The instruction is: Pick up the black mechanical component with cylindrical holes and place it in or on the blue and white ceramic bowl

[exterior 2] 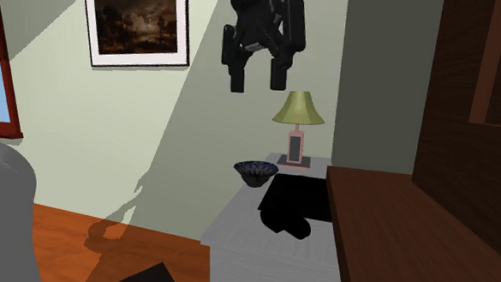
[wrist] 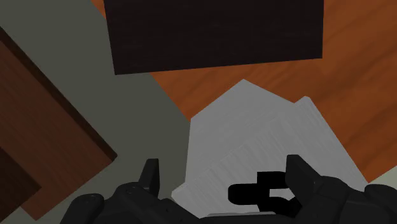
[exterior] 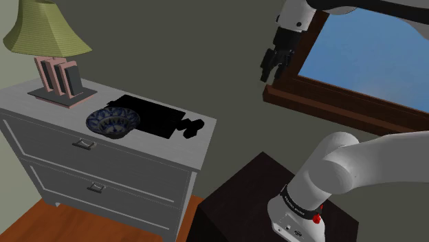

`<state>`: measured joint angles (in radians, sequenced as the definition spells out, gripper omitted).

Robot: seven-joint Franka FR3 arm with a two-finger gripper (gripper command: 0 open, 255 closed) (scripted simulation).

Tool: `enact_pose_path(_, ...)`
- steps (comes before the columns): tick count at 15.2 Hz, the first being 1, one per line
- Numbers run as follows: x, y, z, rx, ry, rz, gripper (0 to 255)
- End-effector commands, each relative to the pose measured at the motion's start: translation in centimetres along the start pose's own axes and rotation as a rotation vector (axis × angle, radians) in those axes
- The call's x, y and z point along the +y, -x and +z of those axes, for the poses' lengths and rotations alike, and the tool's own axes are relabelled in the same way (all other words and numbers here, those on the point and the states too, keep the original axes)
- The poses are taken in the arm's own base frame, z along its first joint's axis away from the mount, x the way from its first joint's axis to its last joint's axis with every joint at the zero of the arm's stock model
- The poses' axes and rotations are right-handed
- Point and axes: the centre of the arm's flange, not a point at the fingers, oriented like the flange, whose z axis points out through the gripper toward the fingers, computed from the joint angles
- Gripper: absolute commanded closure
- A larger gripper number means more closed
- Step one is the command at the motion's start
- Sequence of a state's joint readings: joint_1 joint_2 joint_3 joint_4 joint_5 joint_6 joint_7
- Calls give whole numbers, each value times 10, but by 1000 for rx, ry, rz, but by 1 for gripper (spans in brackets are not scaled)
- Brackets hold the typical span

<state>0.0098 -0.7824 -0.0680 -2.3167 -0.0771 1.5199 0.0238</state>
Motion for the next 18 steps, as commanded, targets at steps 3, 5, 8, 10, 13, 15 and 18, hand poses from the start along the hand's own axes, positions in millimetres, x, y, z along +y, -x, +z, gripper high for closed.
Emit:
enact_pose_path(3, -11, -13, 20, 0, -2, 22, 0)
enact_pose_path(5, -21, -26, 40, 0, -5, 44, 0)
enact_pose_path(8, -36, -46, 71, 0, -8, 76, 0)
enact_pose_path(10, -46, -60, 91, 0, -10, 98, 0)
enact_pose_path(13, -60, -81, 121, 0, -14, 131, 0)
enact_pose_path(15, -69, -95, 141, 0, -16, 153, 0)
enact_pose_path(18, -82, -117, 171, 0, -20, 185, 0)
